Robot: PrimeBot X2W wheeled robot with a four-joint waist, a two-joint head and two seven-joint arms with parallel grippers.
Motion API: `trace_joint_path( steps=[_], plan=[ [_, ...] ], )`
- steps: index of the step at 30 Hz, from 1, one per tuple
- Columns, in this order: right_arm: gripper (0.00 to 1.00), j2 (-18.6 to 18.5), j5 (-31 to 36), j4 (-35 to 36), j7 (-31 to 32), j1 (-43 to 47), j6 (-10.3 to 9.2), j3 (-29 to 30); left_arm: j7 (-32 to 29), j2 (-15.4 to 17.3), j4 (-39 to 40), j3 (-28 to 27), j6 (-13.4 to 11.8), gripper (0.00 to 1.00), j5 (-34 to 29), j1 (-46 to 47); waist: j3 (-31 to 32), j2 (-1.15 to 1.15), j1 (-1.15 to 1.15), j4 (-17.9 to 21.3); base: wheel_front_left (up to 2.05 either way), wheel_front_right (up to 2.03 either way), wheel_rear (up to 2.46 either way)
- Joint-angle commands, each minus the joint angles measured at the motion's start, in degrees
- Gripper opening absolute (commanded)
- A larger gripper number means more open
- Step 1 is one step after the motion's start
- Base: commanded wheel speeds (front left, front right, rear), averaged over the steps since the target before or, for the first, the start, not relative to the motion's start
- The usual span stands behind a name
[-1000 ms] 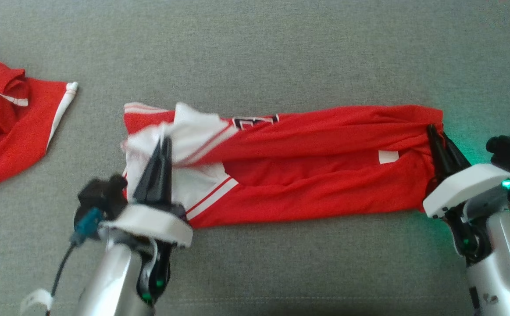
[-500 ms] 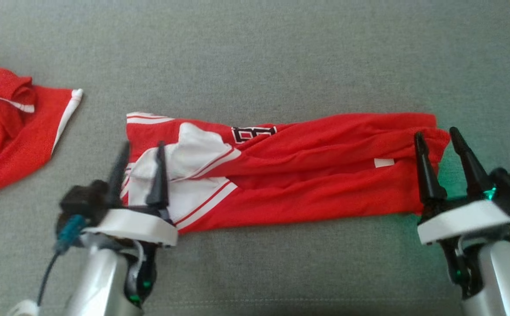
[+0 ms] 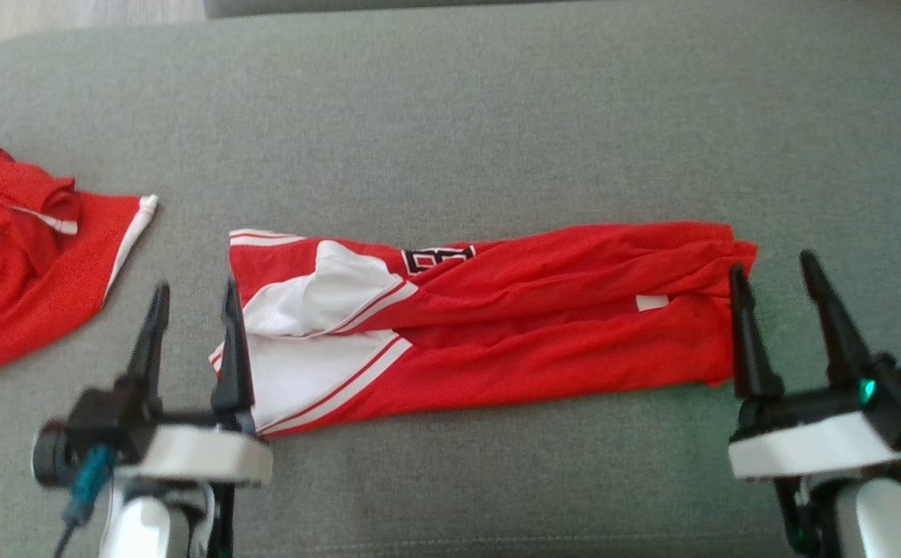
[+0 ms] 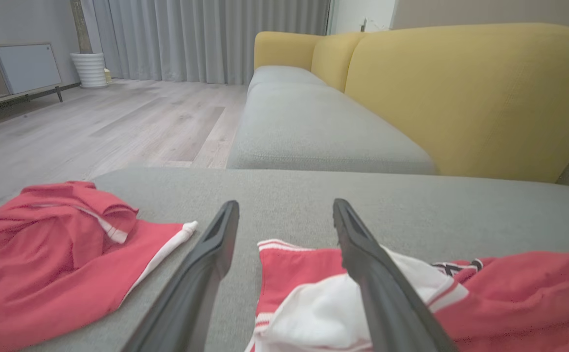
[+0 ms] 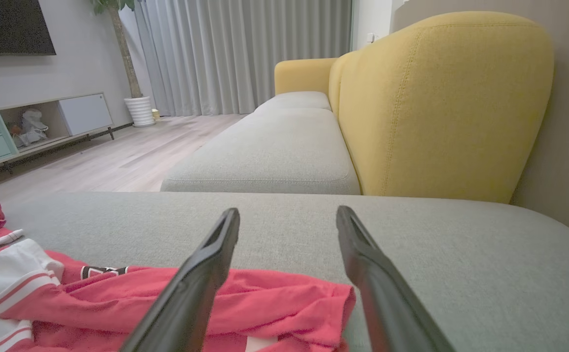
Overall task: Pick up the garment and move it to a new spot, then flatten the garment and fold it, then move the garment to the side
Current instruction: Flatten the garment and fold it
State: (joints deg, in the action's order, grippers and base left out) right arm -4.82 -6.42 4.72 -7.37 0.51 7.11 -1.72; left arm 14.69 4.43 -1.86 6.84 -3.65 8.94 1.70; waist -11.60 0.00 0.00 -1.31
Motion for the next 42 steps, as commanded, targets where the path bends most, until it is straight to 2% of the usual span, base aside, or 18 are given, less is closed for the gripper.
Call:
trace_joint_path(
  steps=[1, 12, 25, 31, 35, 39, 42],
  plan=[
    [1.00, 0.19, 0.30, 2.50, 0.19, 0.77, 0.37, -1.76, 0.30, 0.97, 1.69, -1.56, -0.52, 1.00, -0.57, -1.02, 1.19, 0.00, 0.00, 0.37, 0.00, 0.00, 0.00],
    [1.00, 1.36, 0.28, 3.49, 1.19, 2.98, 0.37, -2.82, -0.08, 1.54, 1.93, -1.63, -1.69, 1.00, -0.57, -3.62, 1.99, 0.00, 0.00, 0.83, 0.00, 0.00, 0.00],
    [1.00, 1.71, 0.28, 0.97, 1.80, 2.07, 0.37, -1.00, -0.33, 1.49, 1.96, -0.54, -1.66, 1.00, -0.02, -2.33, 0.93, 0.00, 0.00, -0.03, 0.00, 0.00, 0.00],
    [1.00, 1.43, 0.06, -6.91, 1.33, -4.35, 0.37, 2.40, -0.10, 1.18, 1.49, -0.03, -1.43, 1.00, 0.39, 0.01, -1.68, 0.00, 0.00, -0.90, 0.00, 0.00, 0.00],
    [1.00, -0.12, 0.91, -17.80, 1.95, -11.28, 0.37, 4.32, 0.09, 0.84, 0.67, 0.87, -0.97, 1.00, 0.37, 2.24, -4.02, 0.00, 0.00, -1.69, 0.00, 0.00, 0.00],
    [1.00, -0.02, 1.18, -25.45, 4.50, -13.84, 0.37, 4.58, 0.21, 0.56, -0.21, 1.48, -0.62, 1.00, 0.35, 3.67, -5.27, 0.00, 0.00, -2.25, 0.00, 0.00, 0.00],
    [1.00, 0.55, -0.32, -28.46, 7.48, -13.64, 0.37, 3.52, 0.26, 0.38, -0.69, 1.64, -0.44, 1.00, 0.41, 4.38, -5.90, 0.00, 0.00, -2.49, 0.00, 0.00, 0.00]
  ],
)
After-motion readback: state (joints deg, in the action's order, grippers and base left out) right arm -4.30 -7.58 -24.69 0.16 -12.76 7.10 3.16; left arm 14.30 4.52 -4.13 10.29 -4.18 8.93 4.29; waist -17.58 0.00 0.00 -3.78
